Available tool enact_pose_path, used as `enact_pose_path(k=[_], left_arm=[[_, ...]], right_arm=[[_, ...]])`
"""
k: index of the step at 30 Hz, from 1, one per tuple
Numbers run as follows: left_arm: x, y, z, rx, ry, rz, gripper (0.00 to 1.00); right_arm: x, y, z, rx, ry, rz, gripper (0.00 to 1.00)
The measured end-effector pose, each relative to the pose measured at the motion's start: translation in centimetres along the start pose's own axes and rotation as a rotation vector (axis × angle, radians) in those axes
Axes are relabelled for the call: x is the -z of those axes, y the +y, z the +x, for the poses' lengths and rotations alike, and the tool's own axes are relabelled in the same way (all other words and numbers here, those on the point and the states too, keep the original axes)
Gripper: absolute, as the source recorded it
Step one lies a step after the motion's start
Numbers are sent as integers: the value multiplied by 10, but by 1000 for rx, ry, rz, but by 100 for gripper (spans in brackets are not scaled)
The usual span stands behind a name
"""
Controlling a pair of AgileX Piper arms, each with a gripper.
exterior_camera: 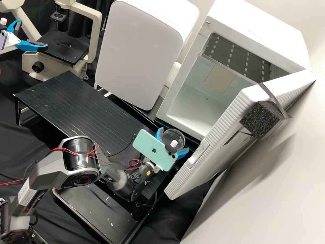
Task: Take the petri dish out of the incubator
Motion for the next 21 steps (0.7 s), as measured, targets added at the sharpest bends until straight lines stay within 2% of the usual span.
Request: enact_pose_path(k=[11,17,21], left_arm=[[0,0,0,0,0,0,100],[0,0,0,0,0,0,100],[0,0,0,0,0,0,100]], right_arm=[[0,0,0,1,3,4,0],[3,-2,-7,-16,34,44,0],[6,-3,-17,-27,55,56,0]])
